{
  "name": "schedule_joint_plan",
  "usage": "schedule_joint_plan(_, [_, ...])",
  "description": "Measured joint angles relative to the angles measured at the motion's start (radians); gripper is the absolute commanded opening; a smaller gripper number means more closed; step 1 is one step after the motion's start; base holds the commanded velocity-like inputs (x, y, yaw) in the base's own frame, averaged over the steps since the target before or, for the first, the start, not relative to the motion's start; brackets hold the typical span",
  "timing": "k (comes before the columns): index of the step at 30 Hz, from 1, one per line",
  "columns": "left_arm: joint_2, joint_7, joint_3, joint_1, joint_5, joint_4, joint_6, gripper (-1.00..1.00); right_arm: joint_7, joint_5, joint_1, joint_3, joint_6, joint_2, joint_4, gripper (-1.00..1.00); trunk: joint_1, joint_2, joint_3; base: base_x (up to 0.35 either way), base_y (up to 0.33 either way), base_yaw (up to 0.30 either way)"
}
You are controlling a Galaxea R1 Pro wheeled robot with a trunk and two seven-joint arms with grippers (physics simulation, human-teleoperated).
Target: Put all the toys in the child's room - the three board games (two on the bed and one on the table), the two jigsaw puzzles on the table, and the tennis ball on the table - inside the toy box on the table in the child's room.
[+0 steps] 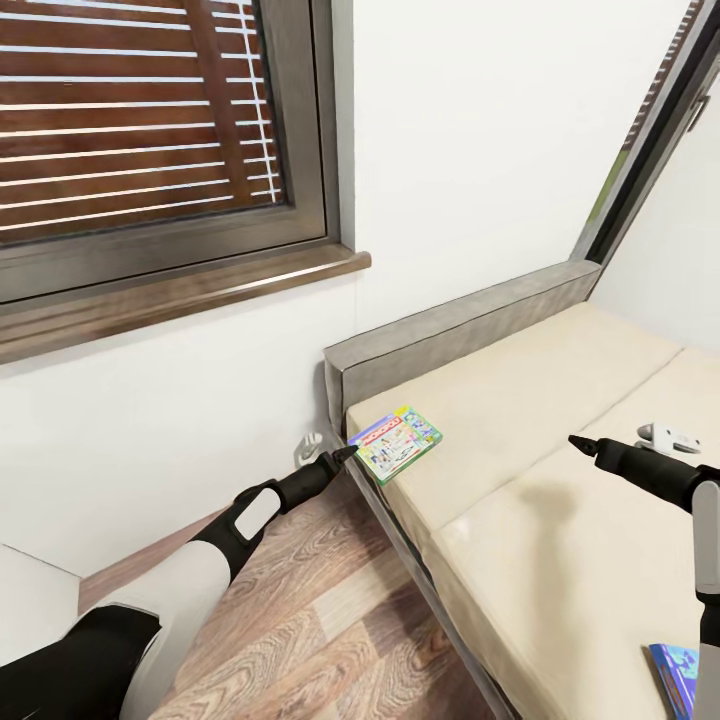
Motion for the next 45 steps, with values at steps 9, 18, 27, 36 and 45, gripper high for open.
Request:
schedule_joint_plan(9, [0.0,-0.001,-0.001,0.001,-0.001,0.0,0.0,1.0,0.0,0.0,0.0,0.0,0.002,-0.003,0.0,1.0,0.0,0.0,0.0,0.0,0.0,-0.005])
schedule_joint_plan(18, [0.0,-0.002,0.0,0.001,-0.001,0.0,0.0,1.0,0.0,0.0,0.0,0.0,0.003,-0.004,0.0,1.0,0.0,0.0,0.0,0.0,0.0,-0.001])
schedule_joint_plan(27, [0.001,-0.002,0.001,0.001,-0.001,0.001,-0.001,1.0,0.0,0.0,0.0,0.0,0.004,-0.005,0.0,1.0,0.0,0.0,0.0,0.0,0.0,-0.067])
schedule_joint_plan(36, [0.001,-0.002,0.001,0.001,0.0,0.001,-0.001,1.0,0.0,0.0,0.0,0.0,0.005,-0.005,0.0,1.0,0.0,0.0,0.0,0.0,0.0,-0.079])
schedule_joint_plan(45, [0.001,-0.002,0.001,0.002,0.0,0.001,-0.002,1.0,0.0,0.0,0.0,0.0,0.006,-0.005,0.0,1.0,0.0,0.0,0.0,0.0,0.0,-0.023])
